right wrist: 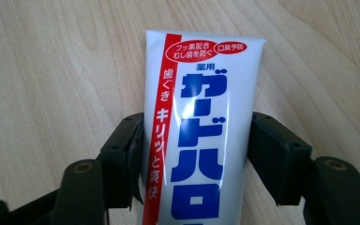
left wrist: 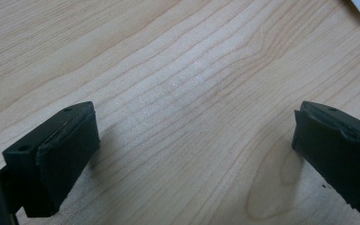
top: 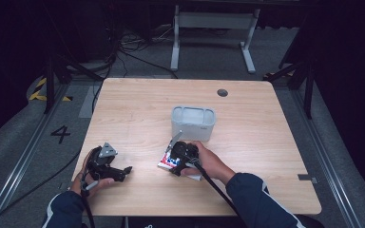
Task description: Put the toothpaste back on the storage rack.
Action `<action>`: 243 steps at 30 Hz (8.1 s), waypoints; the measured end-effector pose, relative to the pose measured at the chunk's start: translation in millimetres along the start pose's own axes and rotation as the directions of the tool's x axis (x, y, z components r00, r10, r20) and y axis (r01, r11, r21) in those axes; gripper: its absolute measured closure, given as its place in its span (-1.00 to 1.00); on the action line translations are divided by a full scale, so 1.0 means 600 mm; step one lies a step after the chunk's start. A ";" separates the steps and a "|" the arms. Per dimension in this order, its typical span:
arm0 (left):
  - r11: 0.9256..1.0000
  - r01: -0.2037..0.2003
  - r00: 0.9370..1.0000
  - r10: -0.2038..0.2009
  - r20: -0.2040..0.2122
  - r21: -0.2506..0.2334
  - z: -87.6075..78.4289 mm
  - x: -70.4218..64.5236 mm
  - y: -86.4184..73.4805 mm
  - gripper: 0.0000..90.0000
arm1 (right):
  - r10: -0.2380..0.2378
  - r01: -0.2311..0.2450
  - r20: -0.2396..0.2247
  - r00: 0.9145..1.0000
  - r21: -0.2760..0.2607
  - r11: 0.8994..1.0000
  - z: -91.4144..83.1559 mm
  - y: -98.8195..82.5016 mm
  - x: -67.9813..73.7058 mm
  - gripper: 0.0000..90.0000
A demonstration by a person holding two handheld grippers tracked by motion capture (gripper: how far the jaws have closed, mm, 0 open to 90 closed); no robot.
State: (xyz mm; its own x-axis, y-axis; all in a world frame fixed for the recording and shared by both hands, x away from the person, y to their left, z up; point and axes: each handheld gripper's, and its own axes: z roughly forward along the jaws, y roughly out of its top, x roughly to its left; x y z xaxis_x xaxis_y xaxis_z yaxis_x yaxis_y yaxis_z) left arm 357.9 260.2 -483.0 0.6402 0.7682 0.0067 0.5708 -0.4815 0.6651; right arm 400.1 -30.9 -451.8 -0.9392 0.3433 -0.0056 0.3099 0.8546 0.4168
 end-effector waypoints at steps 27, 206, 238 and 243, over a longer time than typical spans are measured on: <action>1.000 -0.011 1.000 0.011 -0.007 -0.005 0.000 0.001 0.000 -0.96 | -0.037 0.035 -0.034 0.999 -0.038 0.999 -0.019 -0.010 0.001 0.39; 1.000 0.009 1.000 -0.009 -0.009 -0.007 0.000 -0.002 -0.001 -0.96 | 0.210 -0.091 0.117 0.971 -0.631 0.771 -0.178 -0.017 -0.214 0.36; 1.000 0.005 1.000 -0.005 -0.009 -0.006 0.000 -0.001 -0.001 -0.96 | 0.163 -0.076 0.128 0.978 -0.508 0.858 -0.162 -0.046 -0.208 0.29; 1.000 0.004 1.000 -0.004 -0.009 -0.006 0.000 -0.001 -0.001 -0.96 | 0.153 -0.071 0.126 0.980 -0.498 0.864 -0.163 -0.045 -0.205 0.27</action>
State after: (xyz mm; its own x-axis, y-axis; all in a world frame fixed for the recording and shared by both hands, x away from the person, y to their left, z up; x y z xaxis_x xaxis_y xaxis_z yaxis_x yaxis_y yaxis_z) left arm 357.0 260.0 -483.1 0.6330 0.7741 0.0110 0.5705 -0.4760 0.6693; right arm 492.8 -134.2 -373.3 -0.8544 0.5165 -0.0566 0.2604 0.5199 0.8136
